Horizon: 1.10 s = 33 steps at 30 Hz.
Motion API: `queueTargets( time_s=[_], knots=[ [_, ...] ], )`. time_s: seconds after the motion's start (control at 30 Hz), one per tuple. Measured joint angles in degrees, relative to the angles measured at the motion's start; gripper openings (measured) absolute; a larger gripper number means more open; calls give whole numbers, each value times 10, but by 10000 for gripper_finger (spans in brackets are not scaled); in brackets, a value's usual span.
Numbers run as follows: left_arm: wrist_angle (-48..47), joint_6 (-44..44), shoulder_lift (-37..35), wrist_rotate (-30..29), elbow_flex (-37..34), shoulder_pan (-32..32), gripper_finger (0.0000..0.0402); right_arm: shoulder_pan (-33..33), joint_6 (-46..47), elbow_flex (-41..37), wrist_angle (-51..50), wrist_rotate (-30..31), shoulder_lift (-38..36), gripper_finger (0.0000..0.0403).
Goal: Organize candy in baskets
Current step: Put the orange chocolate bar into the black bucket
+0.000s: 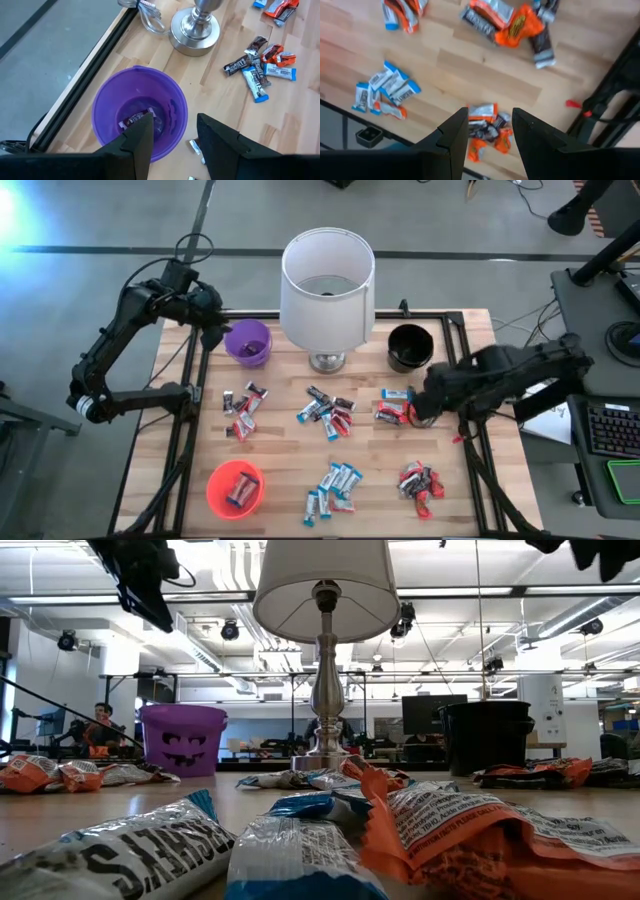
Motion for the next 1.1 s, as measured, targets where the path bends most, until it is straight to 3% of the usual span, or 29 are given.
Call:
queueTargets(
  time_s=[0.53,0.77,1.1],
  knots=[
    [0,14,0,0,0,0,134,232,271,-72,152,0,81,144],
    [0,14,-3,0,0,0,134,285,349,-119,233,-3,112,144],
    [0,6,-7,2,0,0,134,336,466,-177,332,-55,147,144]
  ],
)
